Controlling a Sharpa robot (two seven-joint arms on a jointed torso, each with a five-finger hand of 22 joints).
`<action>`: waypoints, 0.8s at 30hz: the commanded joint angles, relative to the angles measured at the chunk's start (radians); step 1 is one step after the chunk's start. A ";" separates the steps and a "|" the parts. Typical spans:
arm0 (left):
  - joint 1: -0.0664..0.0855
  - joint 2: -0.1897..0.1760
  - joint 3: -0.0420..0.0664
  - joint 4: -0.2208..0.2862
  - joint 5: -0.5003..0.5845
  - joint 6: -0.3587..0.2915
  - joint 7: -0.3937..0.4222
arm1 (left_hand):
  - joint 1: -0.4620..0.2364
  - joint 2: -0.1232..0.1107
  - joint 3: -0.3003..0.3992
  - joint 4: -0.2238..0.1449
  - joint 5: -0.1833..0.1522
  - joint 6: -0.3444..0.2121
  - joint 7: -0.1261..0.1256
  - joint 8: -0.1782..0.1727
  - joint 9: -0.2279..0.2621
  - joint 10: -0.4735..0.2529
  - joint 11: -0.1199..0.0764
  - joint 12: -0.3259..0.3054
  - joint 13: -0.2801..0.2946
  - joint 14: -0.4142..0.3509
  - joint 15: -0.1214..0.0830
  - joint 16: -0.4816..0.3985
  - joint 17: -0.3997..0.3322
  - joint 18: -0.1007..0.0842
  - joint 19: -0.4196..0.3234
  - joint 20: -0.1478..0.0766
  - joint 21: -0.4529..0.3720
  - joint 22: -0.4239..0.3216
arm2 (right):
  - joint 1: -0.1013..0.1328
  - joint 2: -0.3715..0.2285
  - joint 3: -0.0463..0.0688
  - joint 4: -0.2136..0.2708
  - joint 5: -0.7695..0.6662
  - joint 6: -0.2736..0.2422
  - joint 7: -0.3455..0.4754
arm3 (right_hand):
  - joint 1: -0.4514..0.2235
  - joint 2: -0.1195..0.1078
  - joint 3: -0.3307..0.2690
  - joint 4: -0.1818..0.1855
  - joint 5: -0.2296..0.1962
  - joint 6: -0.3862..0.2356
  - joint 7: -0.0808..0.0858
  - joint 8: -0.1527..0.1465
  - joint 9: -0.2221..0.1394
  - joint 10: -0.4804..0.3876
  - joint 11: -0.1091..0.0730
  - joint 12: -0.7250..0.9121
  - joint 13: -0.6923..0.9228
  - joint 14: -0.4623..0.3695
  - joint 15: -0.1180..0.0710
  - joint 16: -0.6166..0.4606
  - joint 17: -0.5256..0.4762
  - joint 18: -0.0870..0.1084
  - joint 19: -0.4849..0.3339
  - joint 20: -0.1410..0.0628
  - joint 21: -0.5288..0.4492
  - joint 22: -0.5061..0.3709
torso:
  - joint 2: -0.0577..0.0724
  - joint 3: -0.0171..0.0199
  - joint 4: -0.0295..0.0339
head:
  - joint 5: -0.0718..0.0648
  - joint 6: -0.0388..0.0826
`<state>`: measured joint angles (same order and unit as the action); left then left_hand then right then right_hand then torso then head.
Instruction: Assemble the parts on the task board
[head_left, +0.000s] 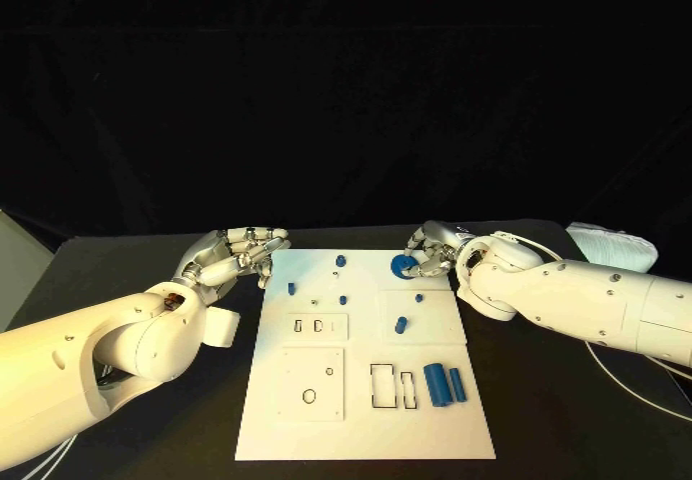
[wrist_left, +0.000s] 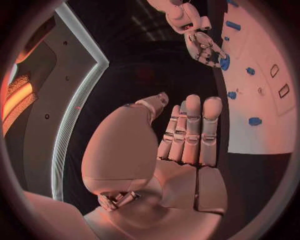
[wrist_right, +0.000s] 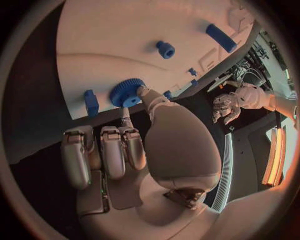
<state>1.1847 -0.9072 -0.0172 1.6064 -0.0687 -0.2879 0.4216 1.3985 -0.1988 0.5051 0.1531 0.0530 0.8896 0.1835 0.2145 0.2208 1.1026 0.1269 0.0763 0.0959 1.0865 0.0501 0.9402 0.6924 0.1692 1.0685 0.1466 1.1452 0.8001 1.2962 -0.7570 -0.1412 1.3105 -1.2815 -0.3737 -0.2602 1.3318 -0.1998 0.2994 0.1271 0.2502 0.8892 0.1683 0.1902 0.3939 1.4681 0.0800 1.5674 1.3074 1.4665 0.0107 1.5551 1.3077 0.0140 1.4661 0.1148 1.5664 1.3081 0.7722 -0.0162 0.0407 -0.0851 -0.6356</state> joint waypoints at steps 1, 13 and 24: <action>0.001 0.002 0.001 0.001 -0.001 0.014 0.005 | -0.008 0.003 0.000 -0.005 -0.002 -0.008 0.000 -0.004 0.001 -0.007 -0.002 0.005 -0.001 0.005 0.001 0.004 -0.001 -0.014 0.004 0.002 0.006 0.000 | -0.003 -0.001 -0.001 -0.003 -0.003 0.021 0.000 | 0.004 0.015 0.013 0.004 0.010 0.015 -0.002 0.005 -0.001 0.103 0.004 0.003 0.263 0.094 0.001 0.003 0.215 -0.014 0.105 0.003 0.004 0.263 | -0.001 0.0003 -0.0005 | 0.001 -0.006; 0.001 0.002 0.001 0.000 -0.001 0.014 0.005 | -0.009 0.004 0.002 -0.007 -0.002 -0.007 0.000 -0.003 0.002 -0.008 -0.001 0.006 -0.001 0.006 0.001 0.005 -0.002 -0.014 0.004 0.002 0.007 0.001 | -0.004 -0.007 -0.001 0.007 -0.024 -0.016 -0.005 | 0.017 0.019 0.113 0.001 0.058 0.055 -0.012 0.000 -0.012 0.103 -0.006 0.003 0.263 0.093 -0.008 0.002 0.213 -0.014 0.105 -0.005 0.004 0.263 | -0.001 0.0002 0.0000 | -0.003 -0.001; 0.001 0.005 0.001 -0.003 0.000 0.015 0.005 | -0.009 0.004 0.002 -0.007 -0.002 -0.007 0.000 -0.003 0.002 -0.008 -0.001 0.006 -0.001 0.006 0.001 0.005 -0.002 -0.014 0.004 0.002 0.007 0.001 | -0.004 -0.010 -0.001 0.057 -0.097 -0.132 0.005 | 0.003 0.008 0.157 -0.008 0.056 0.101 -0.026 0.012 -0.008 0.103 -0.018 0.003 0.263 0.094 -0.018 0.003 0.216 -0.014 0.105 -0.013 0.004 0.263 | -0.002 0.0000 0.0003 | -0.002 -0.003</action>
<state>1.1847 -0.9057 -0.0172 1.6028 -0.0688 -0.2880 0.4207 1.3985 -0.1987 0.5051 0.1532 0.0530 0.8896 0.1835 0.2145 0.2221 1.1026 0.1269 0.0763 0.0960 1.0865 0.0501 0.9402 0.6914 0.1692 1.0685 0.1466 1.1491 0.7999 1.2925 -0.7671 -0.1426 1.3570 -1.3205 -0.4365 -0.2616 1.3449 -0.1874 0.4490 0.1183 0.3056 0.9501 0.1578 0.1867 0.3783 1.4644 0.0689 1.5673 1.3080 1.4645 0.0010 1.5550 1.3076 0.0141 1.4662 0.1070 1.5663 1.3078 0.7714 -0.0161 0.0407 -0.0865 -0.6371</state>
